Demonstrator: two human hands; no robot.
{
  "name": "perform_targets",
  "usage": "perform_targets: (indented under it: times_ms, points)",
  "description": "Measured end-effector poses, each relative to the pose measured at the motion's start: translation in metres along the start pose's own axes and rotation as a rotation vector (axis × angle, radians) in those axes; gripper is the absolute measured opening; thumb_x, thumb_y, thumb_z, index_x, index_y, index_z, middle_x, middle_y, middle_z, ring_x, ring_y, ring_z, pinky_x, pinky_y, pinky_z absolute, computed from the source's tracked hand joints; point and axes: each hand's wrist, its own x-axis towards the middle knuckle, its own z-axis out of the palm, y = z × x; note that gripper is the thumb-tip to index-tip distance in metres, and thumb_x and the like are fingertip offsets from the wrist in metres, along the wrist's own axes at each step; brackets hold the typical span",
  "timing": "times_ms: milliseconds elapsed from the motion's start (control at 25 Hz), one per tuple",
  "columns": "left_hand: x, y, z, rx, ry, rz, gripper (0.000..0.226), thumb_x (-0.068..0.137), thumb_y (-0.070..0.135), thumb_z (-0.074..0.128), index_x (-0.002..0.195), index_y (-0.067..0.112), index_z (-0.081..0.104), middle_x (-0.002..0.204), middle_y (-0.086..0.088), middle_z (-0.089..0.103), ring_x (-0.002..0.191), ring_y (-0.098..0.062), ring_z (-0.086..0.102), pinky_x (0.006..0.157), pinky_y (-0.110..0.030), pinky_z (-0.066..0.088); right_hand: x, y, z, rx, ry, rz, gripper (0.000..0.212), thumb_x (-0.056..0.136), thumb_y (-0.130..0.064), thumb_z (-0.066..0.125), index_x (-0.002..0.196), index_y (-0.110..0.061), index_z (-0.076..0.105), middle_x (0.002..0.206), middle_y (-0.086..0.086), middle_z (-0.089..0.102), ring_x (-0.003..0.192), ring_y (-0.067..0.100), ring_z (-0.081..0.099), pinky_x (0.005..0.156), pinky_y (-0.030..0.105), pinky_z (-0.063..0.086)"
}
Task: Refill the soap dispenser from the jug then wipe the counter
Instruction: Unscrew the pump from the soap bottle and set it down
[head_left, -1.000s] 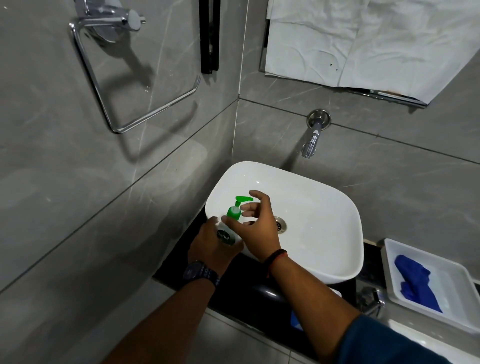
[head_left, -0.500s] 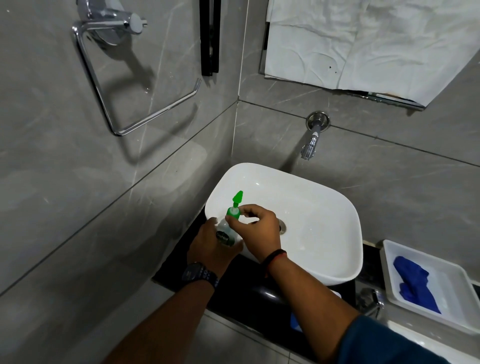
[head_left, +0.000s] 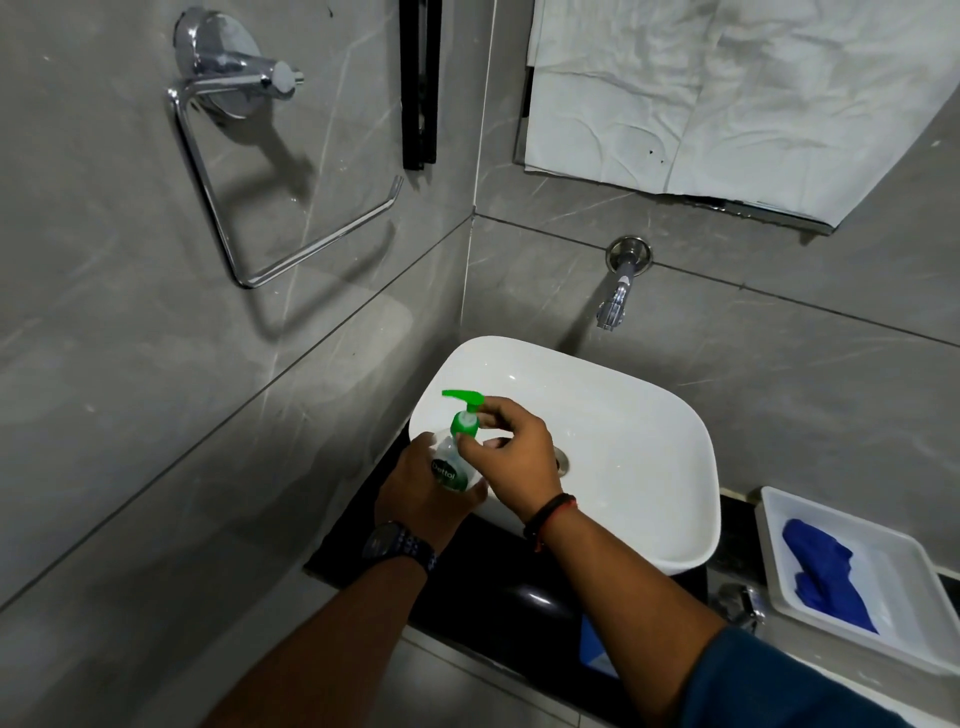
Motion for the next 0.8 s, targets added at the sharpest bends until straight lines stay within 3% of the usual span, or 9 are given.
perform_targets:
  times_ms: [120,200,360,440,640,800]
  points:
    - [0.001,0.0,0.0,0.008,-0.001,0.06,0.067,0.051,0.065,0.059,0.105,0.026,0.05,0.099,0.008,0.059,0.086,-0.012,0.06,0.069,-0.03,0.053,-0.001,-0.001,0.004,-0.059,0.013,0.011,0.031,0.065,-0.03,0.083,0.089,-0.025,0.064,0.089,-0.004,0.067,0.087,0.009,0.061,0.074,0.028,0.054]
    - [0.003,0.001,0.001,0.068,-0.028,0.048,0.07,0.055,0.063,0.064,0.111,0.023,0.05,0.102,0.005,0.061,0.089,-0.015,0.062,0.072,-0.033,0.055,0.0,-0.003,0.004,-0.061,0.066,0.017,0.025,0.065,-0.027,0.085,0.08,-0.023,0.065,0.08,-0.005,0.067,0.08,0.011,0.063,0.073,0.03,0.055]
    - [-0.003,-0.004,0.002,0.164,0.048,0.024,0.08,0.06,0.059,0.072,0.123,0.016,0.047,0.114,-0.002,0.06,0.099,-0.022,0.061,0.076,-0.029,0.052,0.008,-0.018,-0.001,0.205,0.135,0.003,0.035,0.068,-0.009,0.082,0.094,-0.022,0.063,0.089,0.003,0.072,0.084,0.021,0.069,0.077,0.035,0.055]
    - [-0.005,-0.007,-0.003,0.063,0.093,-0.045,0.077,0.057,0.053,0.078,0.119,0.017,0.05,0.112,-0.004,0.062,0.096,-0.025,0.062,0.071,-0.026,0.045,0.015,-0.029,-0.006,0.336,0.217,-0.047,0.038,0.067,-0.004,0.082,0.091,-0.023,0.059,0.09,0.01,0.072,0.081,0.028,0.068,0.074,0.035,0.055]
    - [-0.008,-0.023,-0.015,-0.173,0.161,-0.172,0.068,0.054,0.041,0.085,0.107,0.023,0.047,0.095,0.004,0.059,0.074,-0.019,0.057,0.058,-0.021,0.039,0.021,-0.033,-0.016,0.437,0.415,-0.173,0.03,0.071,0.0,0.078,0.088,-0.021,0.065,0.084,0.006,0.069,0.072,0.012,0.063,0.069,0.02,0.051]
    - [-0.012,-0.041,-0.014,-0.128,0.211,-0.146,0.073,0.048,0.034,0.09,0.108,0.013,0.053,0.106,-0.012,0.058,0.092,-0.03,0.057,0.071,-0.031,0.046,0.017,-0.021,-0.013,0.289,0.334,-0.181,0.032,0.073,0.005,0.074,0.101,-0.008,0.069,0.094,0.011,0.069,0.077,0.01,0.064,0.073,0.018,0.051]
